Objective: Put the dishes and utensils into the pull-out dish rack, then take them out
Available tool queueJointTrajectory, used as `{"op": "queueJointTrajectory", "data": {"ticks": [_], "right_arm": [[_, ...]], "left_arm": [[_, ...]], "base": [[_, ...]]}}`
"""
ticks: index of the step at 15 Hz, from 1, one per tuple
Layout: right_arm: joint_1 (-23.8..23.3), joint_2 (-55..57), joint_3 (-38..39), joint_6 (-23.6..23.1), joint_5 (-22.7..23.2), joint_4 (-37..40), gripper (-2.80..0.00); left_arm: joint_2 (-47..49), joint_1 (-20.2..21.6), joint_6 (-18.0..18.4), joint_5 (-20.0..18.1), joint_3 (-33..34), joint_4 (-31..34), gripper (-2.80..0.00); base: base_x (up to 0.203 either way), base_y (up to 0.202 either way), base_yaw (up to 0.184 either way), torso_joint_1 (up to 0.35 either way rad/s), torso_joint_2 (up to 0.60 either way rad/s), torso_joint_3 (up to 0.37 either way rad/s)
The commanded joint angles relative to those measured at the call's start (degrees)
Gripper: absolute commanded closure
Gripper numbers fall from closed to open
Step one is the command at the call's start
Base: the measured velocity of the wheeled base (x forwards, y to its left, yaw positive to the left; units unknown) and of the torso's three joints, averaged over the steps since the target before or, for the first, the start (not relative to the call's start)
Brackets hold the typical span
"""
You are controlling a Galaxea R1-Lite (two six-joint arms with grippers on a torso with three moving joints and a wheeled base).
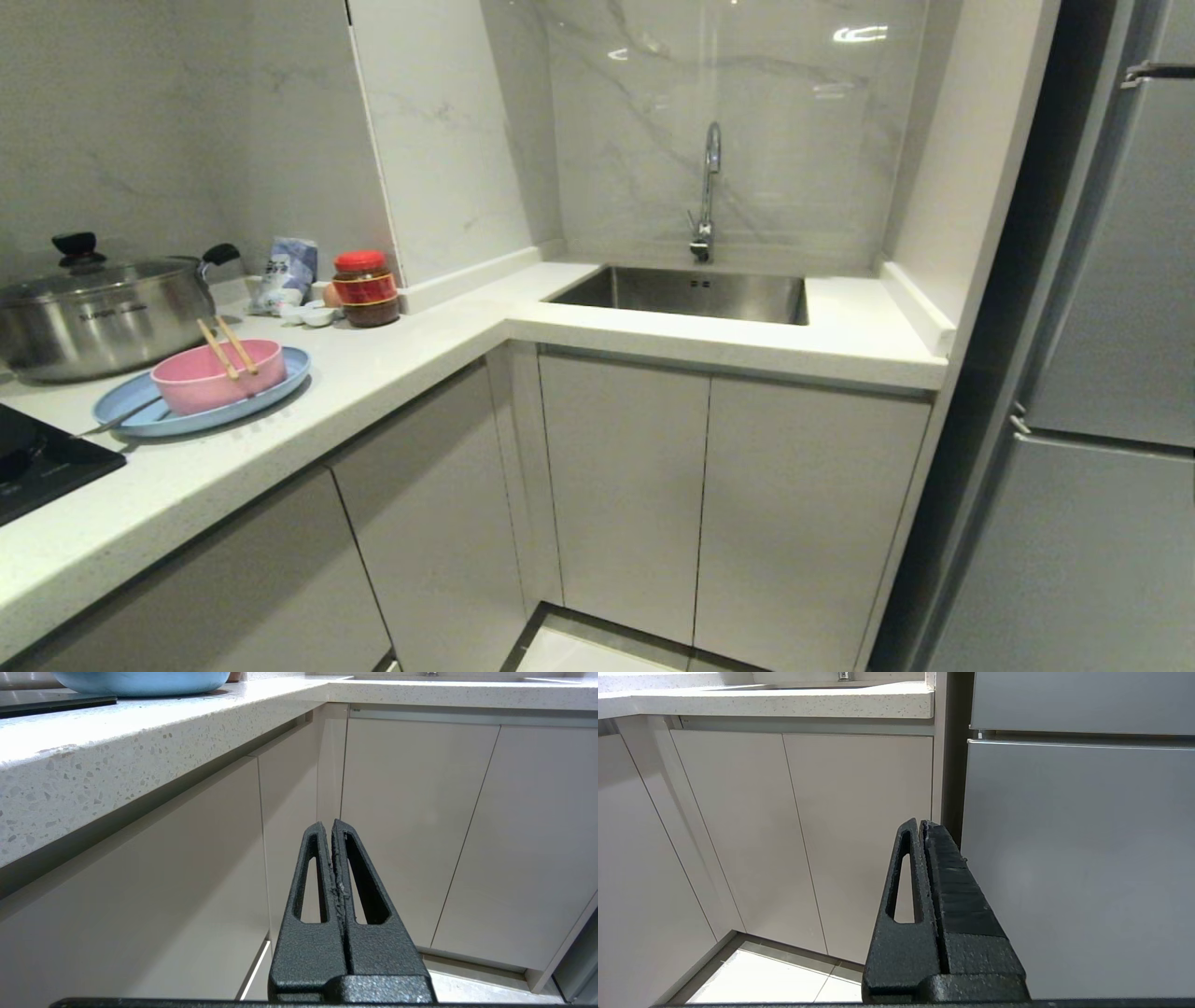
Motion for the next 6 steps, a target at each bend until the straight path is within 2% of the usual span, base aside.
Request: {"op": "queueJointTrajectory", "data": {"ticks": [1, 6], "right_arm": [[0.0, 0.0, 1.5, 0.0, 0.0, 0.0, 0.0], [0.0, 0.0, 1.5, 0.0, 0.0, -0.1, 0.0]], "left_arm": [[0.1, 0.0, 0.0, 0.0, 0.8, 0.0, 0.0], [0.1, 0.0, 0.0, 0.0, 0.8, -0.1, 0.0]], "base": [[0.0, 0.0, 0.0, 0.0, 0.0, 0.0], [0.0, 0.0, 0.0, 0.0, 0.0, 0.0]]}}
